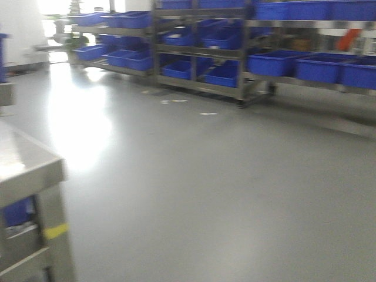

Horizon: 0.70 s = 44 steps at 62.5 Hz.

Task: Pick and sort blue part to right shelf
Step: 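Turn the base away from the table and drive down the aisle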

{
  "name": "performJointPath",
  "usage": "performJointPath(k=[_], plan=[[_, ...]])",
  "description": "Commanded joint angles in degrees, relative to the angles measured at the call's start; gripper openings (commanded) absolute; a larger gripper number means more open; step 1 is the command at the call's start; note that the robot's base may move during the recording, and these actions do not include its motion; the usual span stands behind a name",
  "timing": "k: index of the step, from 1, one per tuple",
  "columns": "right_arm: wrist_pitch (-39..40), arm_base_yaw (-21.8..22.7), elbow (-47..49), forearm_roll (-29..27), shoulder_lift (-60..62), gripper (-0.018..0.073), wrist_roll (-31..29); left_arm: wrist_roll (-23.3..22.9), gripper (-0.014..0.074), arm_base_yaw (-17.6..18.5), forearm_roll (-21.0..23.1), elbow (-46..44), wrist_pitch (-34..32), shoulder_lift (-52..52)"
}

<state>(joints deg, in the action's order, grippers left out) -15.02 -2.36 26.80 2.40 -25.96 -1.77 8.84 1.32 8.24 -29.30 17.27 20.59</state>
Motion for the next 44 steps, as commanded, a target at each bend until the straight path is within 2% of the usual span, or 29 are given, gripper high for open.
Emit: performJointPath(k=[1, 44], plan=[[5.1, 0.3, 1.6, 0.5, 0.0, 0.0426, -0.5, -0.5, 0.0408, -0.1, 0.3, -1.5, -4.9, 0.3], [5.1, 0.3, 1.6, 0.5, 0.0, 0.0426, -0.5, -0.5, 0.0408, -0.1, 0.3, -1.5, -4.9, 0.3]])
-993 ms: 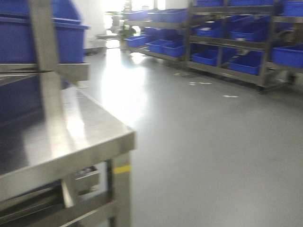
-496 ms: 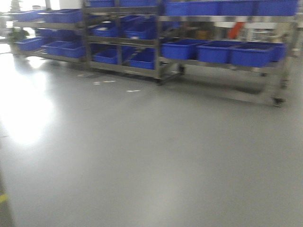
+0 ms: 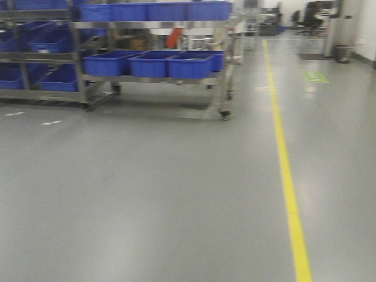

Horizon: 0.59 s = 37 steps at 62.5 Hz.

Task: Pick and sort blue part to right shelf
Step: 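Turn the base away from the table and drive down the aisle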

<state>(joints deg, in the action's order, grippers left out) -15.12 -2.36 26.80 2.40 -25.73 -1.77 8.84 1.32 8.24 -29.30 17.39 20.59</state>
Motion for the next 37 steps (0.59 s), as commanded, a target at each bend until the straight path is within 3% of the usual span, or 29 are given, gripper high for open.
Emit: performJointPath(k=[1, 37], plan=[[5.2, 0.3, 1.6, 0.5, -0.2, 0.0426, -0.5, -0.5, 0.0408, -0.1, 0.3, -1.5, -5.0, 0.3], [5.2, 0.3, 1.6, 0.5, -0.2, 0.0426, -0.5, -0.5, 0.0408, -0.1, 0.3, -1.5, -5.0, 0.4]])
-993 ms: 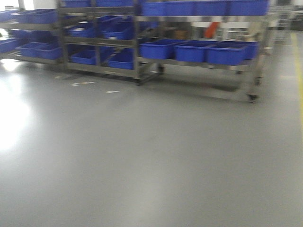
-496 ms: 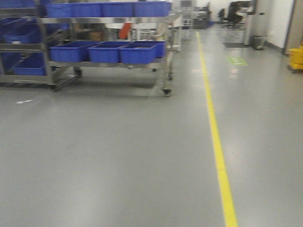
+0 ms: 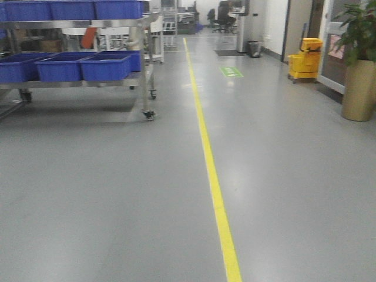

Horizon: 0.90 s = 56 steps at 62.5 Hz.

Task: Pick and sort blue part to right shelf
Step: 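Turn the base away from the table and drive down the aisle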

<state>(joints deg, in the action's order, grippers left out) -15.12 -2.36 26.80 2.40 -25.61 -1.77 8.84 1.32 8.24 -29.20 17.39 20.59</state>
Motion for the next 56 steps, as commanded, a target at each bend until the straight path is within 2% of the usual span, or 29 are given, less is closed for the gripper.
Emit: performJointPath(k=[1, 56], plan=[[5.2, 0.3, 1.6, 0.5, -0.3, 0.0426, -0.5, -0.5, 0.0408, -0.1, 0.3, -1.6, -5.0, 0.4], [5.2, 0.3, 1.6, 0.5, -0.3, 0.0426, -0.5, -0.5, 0.0408, -0.1, 0.3, -1.6, -5.0, 0.5]])
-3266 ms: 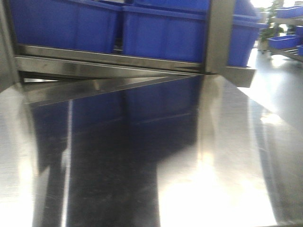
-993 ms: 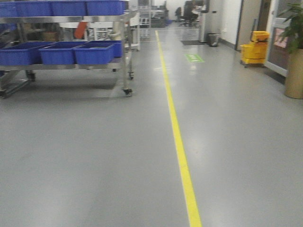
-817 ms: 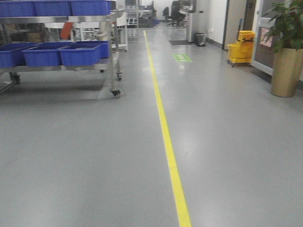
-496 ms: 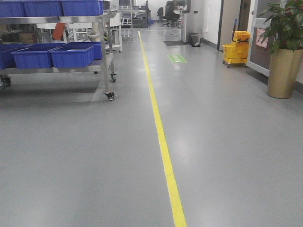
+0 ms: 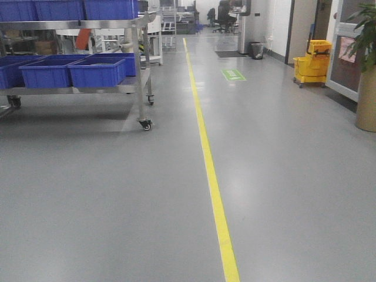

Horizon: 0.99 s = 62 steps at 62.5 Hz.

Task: Pick and sort blue part to right shelf
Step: 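Turn the base away from the table and drive down the aisle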

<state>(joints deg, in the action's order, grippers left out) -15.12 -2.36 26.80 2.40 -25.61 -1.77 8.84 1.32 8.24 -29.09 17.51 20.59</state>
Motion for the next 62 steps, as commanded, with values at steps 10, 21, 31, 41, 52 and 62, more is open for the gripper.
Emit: performJointPath(k=[10, 21, 31, 41, 52, 62], plan=[[5.2, 0.3, 1.6, 0.5, -0.3, 0.0426, -0.5, -0.5, 0.0408, -0.1, 0.3, -1.7, -5.1, 0.5], [5.2, 0.3, 1.6, 0.5, -0.3, 0.0426, -0.5, -0.5, 0.0408, -0.1, 0.3, -1.7, -5.1, 0.5], [5.2, 0.3, 1.6, 0.5, -0.3, 0.0426, -0.5, -0.5, 0.0408, -0.1, 0.3, -1.7, -5.1, 0.5], [5.2, 0.3, 1.6, 0.5, -0.4, 0.0426, -0.5, -0.5, 0.0408, -0.1, 0.3, -1.7, -5.1, 0.6], [5.2, 0.3, 1.6, 0.5, -0.3, 0.0426, -0.5, -0.5, 0.0408, -0.3, 0.3, -1.7, -5.1, 0.9], [5.2, 0.3, 1.6, 0.5, -0.3, 0.0426, -0.5, -0.5, 0.0408, -0.3, 0.3, -1.7, -5.1, 1.0]])
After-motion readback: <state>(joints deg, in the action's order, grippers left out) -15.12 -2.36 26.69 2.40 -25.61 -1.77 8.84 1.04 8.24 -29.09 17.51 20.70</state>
